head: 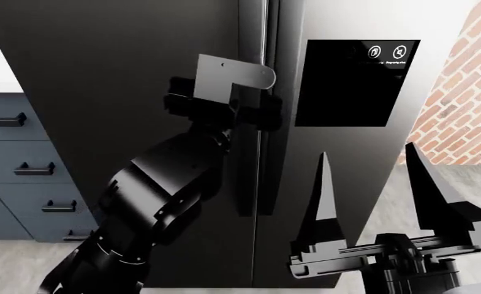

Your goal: Open the fridge door

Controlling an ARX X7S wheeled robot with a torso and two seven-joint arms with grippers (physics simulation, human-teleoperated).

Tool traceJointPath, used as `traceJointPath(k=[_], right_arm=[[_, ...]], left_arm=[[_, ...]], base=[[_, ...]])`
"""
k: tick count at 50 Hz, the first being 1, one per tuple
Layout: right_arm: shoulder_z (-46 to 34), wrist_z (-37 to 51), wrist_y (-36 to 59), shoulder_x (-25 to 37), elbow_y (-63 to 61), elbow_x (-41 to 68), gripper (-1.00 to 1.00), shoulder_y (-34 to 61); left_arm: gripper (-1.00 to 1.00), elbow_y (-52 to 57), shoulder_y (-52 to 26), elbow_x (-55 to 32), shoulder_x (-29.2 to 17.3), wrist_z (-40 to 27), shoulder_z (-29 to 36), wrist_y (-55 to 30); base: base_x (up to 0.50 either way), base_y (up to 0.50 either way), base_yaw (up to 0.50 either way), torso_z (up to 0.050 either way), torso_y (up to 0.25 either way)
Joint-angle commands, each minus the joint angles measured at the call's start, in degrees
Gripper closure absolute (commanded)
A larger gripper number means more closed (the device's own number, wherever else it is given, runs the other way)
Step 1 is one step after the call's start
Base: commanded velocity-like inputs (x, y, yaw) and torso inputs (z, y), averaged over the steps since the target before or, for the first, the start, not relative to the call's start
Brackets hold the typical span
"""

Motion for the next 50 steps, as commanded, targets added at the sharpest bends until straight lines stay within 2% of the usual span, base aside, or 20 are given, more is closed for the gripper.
traceJointPath(k=[1,26,40,45,48,49,50], right_arm=[[0.15,-0.02,0.00,0.04,0.00,0.14,-1.00,0.06],[0.43,0.39,-0.49,0.53,0.00,1.27,-1.00,-0.18],[0.57,0.95,-1.13,1.07,0.00,1.92,-1.00,-0.54],[-0.26,3.33,-1.21,3.23,0.00,3.13,-1.00,-0.33],[-2.65,10.08,-1.26,9.26,0.00,6.50,-1.00,0.65],[-4.38,14.59,-1.55,13.23,0.00,8.59,-1.00,1.43],[-6.75,20.41,-2.15,18.30,0.00,11.28,-1.00,2.68]], left_arm=[[-1.00,-2.86,-0.63,-0.25,0.08,0.84,0.85,1.69],[-1.00,-16.46,-4.68,0.94,2.59,4.11,4.74,8.75],[-1.00,-23.77,-6.41,-0.21,3.65,3.00,5.63,12.88],[-1.00,-27.26,-7.38,-0.60,3.84,3.46,6.79,15.28],[-1.00,-27.87,-7.71,-1.12,3.70,3.51,7.48,15.99],[1.00,-27.86,-7.79,-1.23,3.63,2.92,7.66,15.71],[1.00,-27.16,-7.61,-1.05,3.36,3.04,8.10,16.35]], base=[[0.00,0.00,0.00,0.000,0.000],[0.00,0.00,0.00,0.000,0.000],[0.00,0.00,0.00,0.000,0.000],[0.00,0.00,0.00,0.000,0.000],[0.00,0.00,0.00,0.000,0.000],[0.00,0.00,0.00,0.000,0.000],[0.00,0.00,0.00,0.000,0.000]])
